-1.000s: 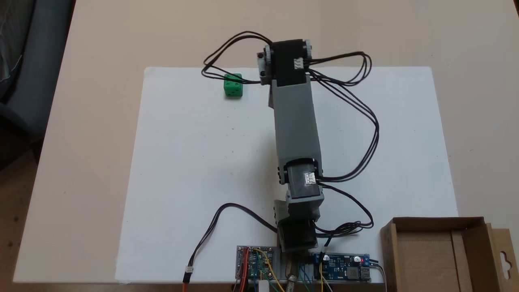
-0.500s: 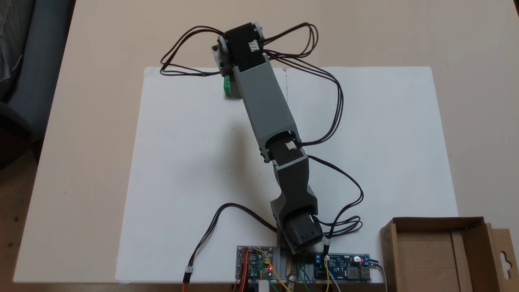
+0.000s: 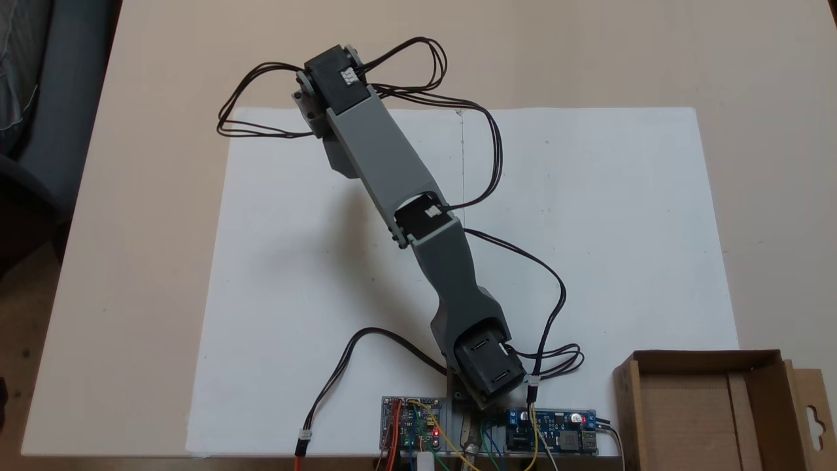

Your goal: Grasp a green dice and put it in the bin.

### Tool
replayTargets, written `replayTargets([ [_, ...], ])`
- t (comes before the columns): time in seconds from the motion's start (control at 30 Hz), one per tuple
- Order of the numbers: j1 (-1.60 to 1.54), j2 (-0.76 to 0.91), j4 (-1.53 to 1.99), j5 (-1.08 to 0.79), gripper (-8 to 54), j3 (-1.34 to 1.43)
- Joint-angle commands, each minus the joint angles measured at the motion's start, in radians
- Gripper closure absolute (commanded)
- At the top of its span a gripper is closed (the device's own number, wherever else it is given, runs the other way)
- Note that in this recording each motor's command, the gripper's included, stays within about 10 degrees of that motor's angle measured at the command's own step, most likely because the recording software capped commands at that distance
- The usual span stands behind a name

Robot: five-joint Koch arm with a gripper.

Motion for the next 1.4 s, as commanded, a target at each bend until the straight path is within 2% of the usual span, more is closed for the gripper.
replayTargets([
  [0.0,0.044,0.015,0.172,0.155,1.9,-0.044],
  [0.5,-0.009,0.021,0.0,0.17,2.1,-0.149],
  [1.37,0.078,-0.253,-0.11,0.169,2.4,-0.465],
])
